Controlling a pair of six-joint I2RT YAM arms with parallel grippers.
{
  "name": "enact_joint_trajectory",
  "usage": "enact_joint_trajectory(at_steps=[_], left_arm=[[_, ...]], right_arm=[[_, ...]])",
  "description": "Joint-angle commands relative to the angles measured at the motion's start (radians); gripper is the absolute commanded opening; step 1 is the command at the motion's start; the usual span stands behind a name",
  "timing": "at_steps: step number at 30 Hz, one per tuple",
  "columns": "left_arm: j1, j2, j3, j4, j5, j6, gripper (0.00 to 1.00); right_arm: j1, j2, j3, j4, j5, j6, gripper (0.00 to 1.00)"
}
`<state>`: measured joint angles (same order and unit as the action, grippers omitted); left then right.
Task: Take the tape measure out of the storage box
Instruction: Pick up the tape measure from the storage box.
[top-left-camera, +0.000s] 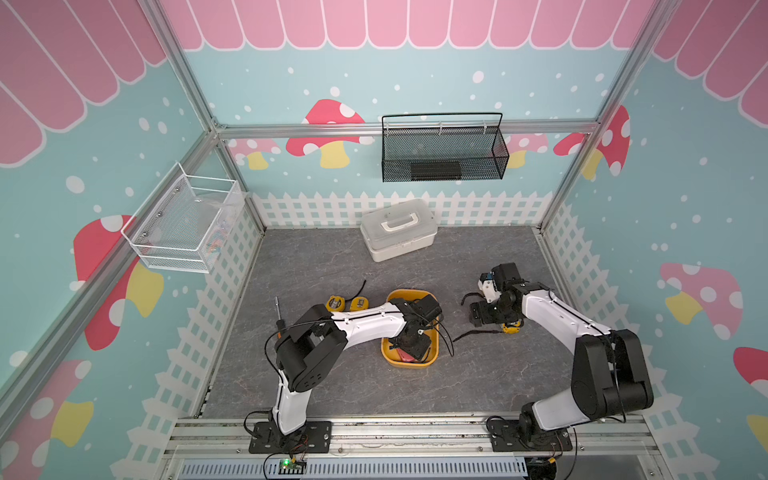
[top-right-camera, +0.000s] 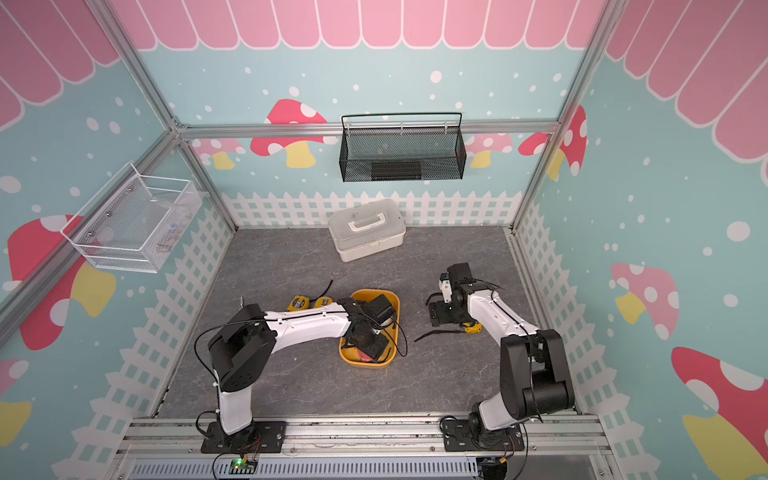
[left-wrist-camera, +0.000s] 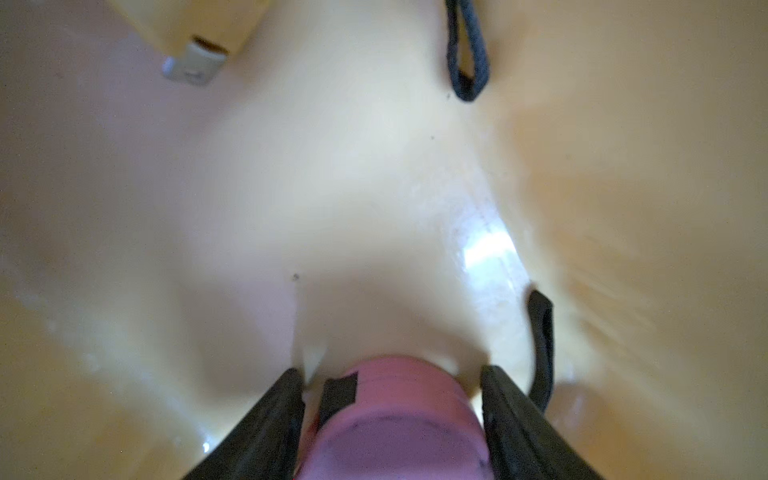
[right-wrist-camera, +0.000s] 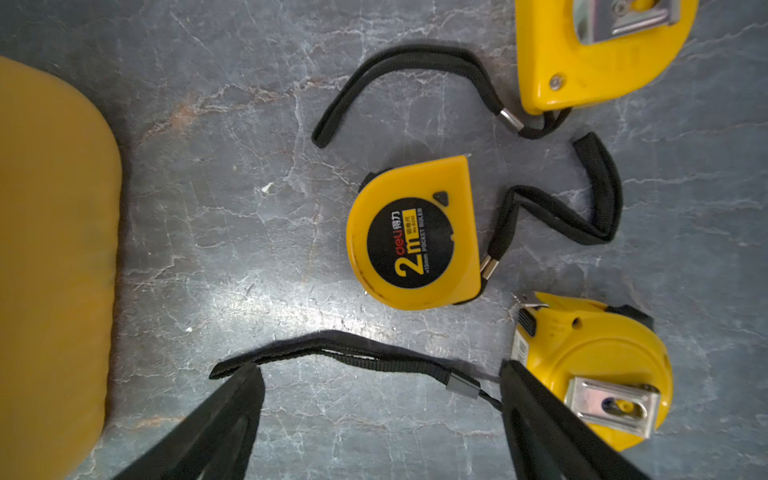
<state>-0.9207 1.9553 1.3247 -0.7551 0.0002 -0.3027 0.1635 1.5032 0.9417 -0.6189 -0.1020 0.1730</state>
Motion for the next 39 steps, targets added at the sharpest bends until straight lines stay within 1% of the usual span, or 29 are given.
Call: enact_joint_trajectory(at_steps=[1, 9, 17, 19, 24, 26, 33, 39], left_arm=[[0.002, 0.038, 0.008, -0.012, -0.016, 0.017, 0.64], [0.028, 0.052, 0.034, -0.013, -0.042, 0.043, 0.57], [0.075, 0.062, 0.089, -0.012, -0.078, 0.071, 0.57], [0.080, 0.055, 0.100, -0.012, -0.084, 0.076, 0.59], [0.083, 0.038, 0.107, -0.014, -0.088, 0.083, 0.73], [0.083, 0.028, 0.104, -0.017, -0.088, 0.080, 0.76], [0.077, -0.022, 0.065, -0.028, -0.071, 0.065, 0.80], [0.068, 0.001, 0.059, -0.079, -0.054, 0.098, 0.81]], right_arm=[[-0.001, 0.007, -0.013, 0.004, 0.003, -0.008, 0.89], [-0.002, 0.000, -0.018, 0.002, 0.005, -0.007, 0.90], [-0.001, 0.000, -0.019, 0.003, 0.005, -0.009, 0.90], [-0.001, -0.002, -0.019, 0.004, 0.004, -0.009, 0.90], [-0.001, 0.002, -0.019, 0.004, 0.004, -0.010, 0.90], [-0.002, 0.001, -0.021, 0.005, 0.002, -0.010, 0.90], [-0.001, 0.002, -0.020, 0.006, 0.002, -0.012, 0.90], [-0.002, 0.004, -0.023, 0.007, -0.002, -0.012, 0.90]])
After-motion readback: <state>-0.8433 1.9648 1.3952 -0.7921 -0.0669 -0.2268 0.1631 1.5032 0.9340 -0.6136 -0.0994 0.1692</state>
